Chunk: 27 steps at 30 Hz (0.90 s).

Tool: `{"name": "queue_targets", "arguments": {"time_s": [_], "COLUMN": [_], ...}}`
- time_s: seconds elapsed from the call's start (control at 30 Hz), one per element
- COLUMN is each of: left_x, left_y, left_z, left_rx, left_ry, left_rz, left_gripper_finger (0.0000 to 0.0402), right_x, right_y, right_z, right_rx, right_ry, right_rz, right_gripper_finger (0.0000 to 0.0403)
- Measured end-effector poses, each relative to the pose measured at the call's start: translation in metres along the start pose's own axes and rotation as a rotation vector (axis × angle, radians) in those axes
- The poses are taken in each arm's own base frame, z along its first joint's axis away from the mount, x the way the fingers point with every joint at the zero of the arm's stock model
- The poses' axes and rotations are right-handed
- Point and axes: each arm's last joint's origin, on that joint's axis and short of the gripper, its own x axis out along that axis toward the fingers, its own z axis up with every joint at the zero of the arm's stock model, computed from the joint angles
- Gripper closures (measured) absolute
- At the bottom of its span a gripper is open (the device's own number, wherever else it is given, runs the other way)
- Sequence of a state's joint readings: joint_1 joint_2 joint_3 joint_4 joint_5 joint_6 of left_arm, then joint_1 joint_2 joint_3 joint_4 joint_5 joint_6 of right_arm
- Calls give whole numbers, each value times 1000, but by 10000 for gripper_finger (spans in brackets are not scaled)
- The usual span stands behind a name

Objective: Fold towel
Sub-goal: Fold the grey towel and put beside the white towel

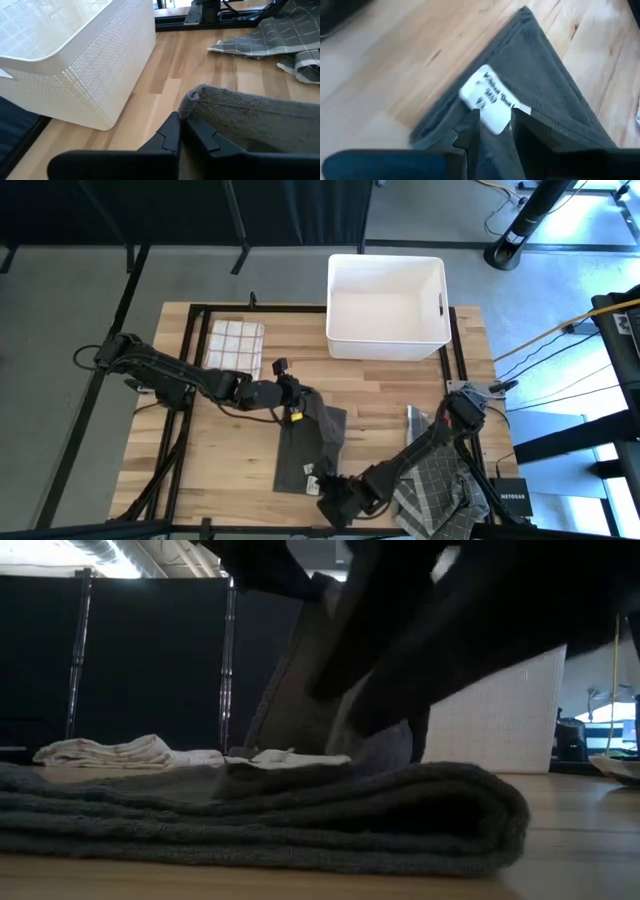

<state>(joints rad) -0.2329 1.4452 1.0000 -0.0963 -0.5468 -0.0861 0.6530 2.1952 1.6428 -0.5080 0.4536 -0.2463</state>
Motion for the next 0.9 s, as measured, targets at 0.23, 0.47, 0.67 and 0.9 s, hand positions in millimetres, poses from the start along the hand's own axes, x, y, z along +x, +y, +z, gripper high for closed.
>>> {"name": "queue_targets", "arguments": {"time_s": [0.23,0.47,0.67,0.9], "left_x": [0,0,0,-2], "left_y": [0,0,0,-1], "left_z": [0,0,0,1], "left_rx": [-10,-11,-9,-16], "left_ry": [0,0,-1,-6], "left_rz": [0,0,0,-5], "left_gripper_finger": [396,395,396,397], "right_x": [-4,8,10,11], "right_y": [3,6,5,-1], "right_z": [-3,-15,-15,-11], "right_rx": [-33,-58,-68,38], "right_ry": [57,63,59,24], "right_rz": [10,-23,-57,-83], "right_gripper_finger": [291,291,291,378]}}
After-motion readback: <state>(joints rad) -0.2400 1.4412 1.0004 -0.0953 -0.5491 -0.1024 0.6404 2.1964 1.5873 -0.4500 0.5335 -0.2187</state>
